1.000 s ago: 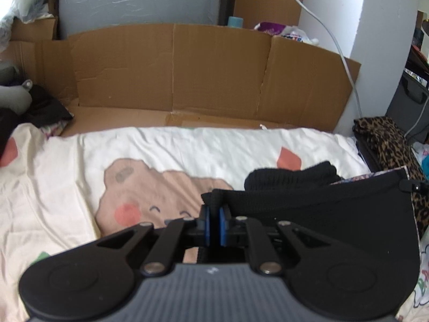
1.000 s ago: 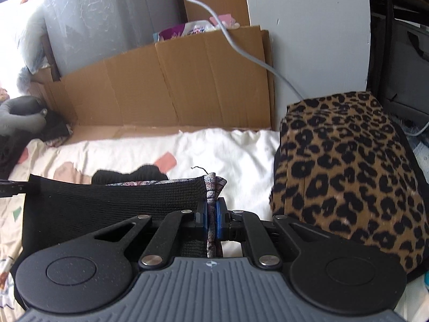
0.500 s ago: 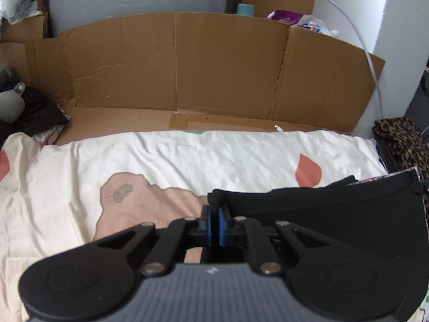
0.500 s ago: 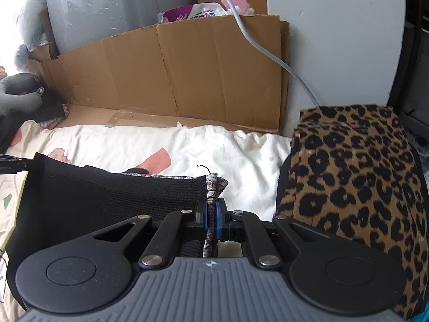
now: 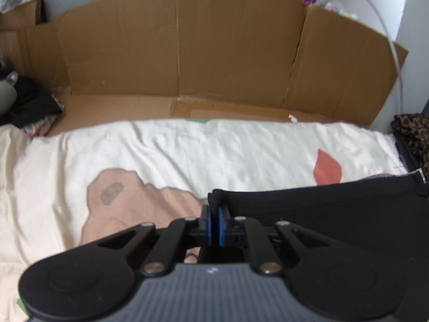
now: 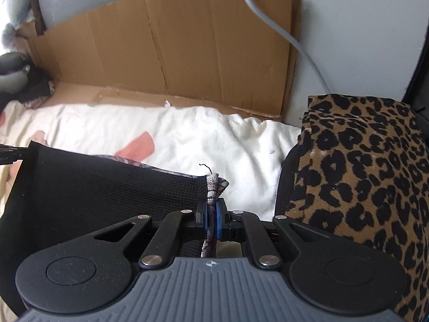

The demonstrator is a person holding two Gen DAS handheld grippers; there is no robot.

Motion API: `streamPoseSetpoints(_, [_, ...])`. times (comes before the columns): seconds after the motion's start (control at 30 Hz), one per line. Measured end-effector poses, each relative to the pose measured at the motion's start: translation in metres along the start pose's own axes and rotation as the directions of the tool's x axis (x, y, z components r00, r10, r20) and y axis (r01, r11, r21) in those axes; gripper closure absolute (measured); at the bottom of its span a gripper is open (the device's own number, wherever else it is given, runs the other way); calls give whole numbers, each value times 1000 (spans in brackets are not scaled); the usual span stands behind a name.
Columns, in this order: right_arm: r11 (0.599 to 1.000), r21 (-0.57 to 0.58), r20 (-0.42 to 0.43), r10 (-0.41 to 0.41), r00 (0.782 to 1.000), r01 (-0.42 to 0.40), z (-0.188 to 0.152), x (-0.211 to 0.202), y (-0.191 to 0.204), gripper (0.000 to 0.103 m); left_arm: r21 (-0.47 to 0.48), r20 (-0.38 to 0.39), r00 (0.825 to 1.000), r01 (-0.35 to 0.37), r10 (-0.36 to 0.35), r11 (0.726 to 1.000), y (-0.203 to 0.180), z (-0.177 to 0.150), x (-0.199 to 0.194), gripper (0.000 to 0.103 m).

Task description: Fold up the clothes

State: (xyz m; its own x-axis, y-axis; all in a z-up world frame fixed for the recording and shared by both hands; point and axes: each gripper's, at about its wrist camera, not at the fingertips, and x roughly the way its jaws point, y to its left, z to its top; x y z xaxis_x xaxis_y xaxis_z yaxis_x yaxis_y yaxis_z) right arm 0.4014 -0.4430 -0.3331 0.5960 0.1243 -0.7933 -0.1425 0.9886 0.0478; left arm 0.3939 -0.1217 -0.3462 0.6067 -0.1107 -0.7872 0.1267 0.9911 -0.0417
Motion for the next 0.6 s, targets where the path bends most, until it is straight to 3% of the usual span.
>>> streamPoseSetpoints(0.27, [999,-26,-39,-22,999,21,-2,26,7,96,17,-49,998,-29,30,999,-8,-7,28,94])
streamPoseSetpoints(0.37, [1000,-10,-8,-9,1000,9,-10,20,7,86,-39,-48,999,-10,8,999,1,-4,21,83])
streamPoseSetpoints(0.43, [1000,5,15,2,1000,-3,-14,9,3,65,-55,-35,999,-5,3,998,9,-2,12,63])
streamPoseSetpoints(0.5, [1000,5,36,10,999,-10,-17,-4,1,64,-48,-15,1000,-14,13,999,16,-1,0,57])
streamPoseSetpoints(0.6, [1000,8,66,8,998,-9,-22,-25,-1,64,-56,-4,1000,-1,0,998,28,-1,-18,56])
